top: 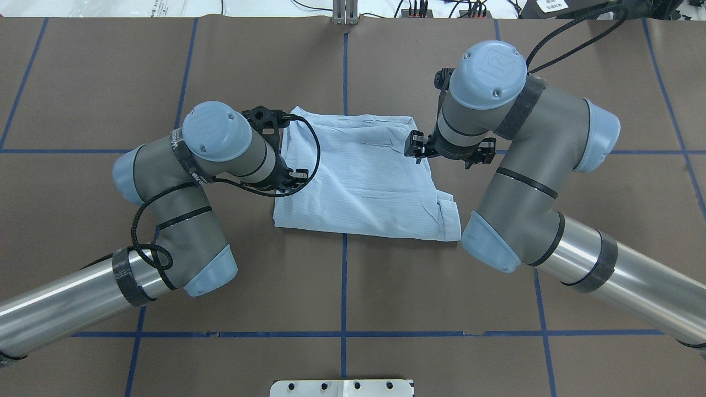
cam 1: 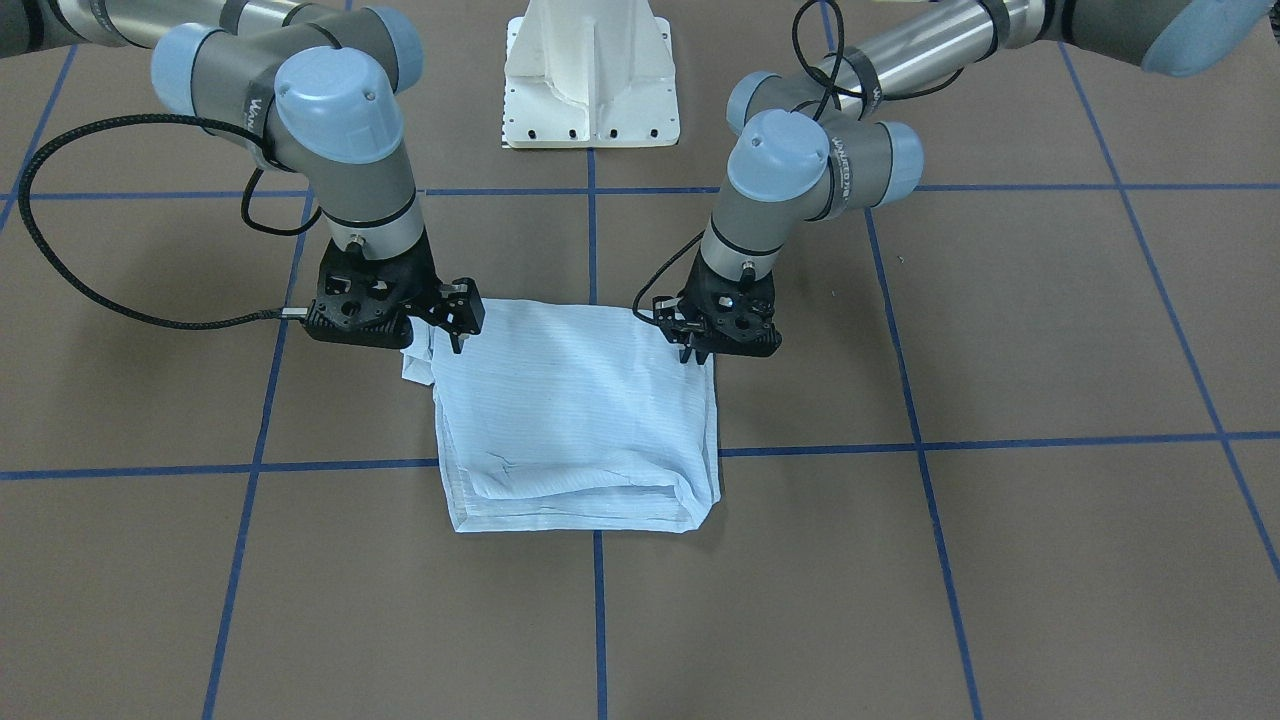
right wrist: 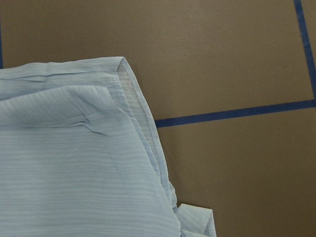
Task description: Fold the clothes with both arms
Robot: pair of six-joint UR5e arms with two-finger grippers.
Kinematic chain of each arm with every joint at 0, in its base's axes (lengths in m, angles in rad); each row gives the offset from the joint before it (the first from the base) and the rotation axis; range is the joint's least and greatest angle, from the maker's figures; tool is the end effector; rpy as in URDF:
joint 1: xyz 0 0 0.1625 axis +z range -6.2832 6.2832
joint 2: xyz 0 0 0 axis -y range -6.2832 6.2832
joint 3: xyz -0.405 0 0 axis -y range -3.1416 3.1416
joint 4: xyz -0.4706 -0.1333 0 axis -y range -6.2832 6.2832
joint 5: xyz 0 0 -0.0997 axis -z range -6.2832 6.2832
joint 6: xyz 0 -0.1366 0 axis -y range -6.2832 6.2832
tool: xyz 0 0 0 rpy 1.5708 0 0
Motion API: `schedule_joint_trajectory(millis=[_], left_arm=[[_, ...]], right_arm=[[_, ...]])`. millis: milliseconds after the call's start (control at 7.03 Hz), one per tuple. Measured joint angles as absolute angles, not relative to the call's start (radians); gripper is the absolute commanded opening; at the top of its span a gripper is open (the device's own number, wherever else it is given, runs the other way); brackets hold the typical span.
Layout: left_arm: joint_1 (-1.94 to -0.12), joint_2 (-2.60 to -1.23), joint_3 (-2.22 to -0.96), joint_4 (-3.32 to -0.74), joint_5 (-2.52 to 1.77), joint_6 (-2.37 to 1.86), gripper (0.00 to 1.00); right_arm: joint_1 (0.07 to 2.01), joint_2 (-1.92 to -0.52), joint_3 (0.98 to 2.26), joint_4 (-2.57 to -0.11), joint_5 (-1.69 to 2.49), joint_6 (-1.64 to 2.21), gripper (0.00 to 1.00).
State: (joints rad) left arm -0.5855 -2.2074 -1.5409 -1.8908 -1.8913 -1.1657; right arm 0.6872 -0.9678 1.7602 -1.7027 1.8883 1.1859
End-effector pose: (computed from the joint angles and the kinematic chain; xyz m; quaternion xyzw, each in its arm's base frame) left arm 0.6093 -0.5123 0.2180 0.0841 0.4560 -0.0085 0.8859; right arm -0.4979 -0.5258 0.2023 0.0350 -0.3517 0.0900 0.9311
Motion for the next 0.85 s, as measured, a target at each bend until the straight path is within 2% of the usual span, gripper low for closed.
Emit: schedule_joint_trajectory(millis=[142, 854], left_arm=[[-0.582, -2.207, -1.541, -1.891, -1.891, -1.166, 0.0], [-0.585, -2.174, -1.57, -1.886, -1.889, -1.166, 0.0]], right_arm=[[0.687, -0.969, 1.76, -1.703, 1.888, 1.186, 1.0], [0.687, -0.967, 1.763, -1.702, 1.888, 1.187, 1.0]])
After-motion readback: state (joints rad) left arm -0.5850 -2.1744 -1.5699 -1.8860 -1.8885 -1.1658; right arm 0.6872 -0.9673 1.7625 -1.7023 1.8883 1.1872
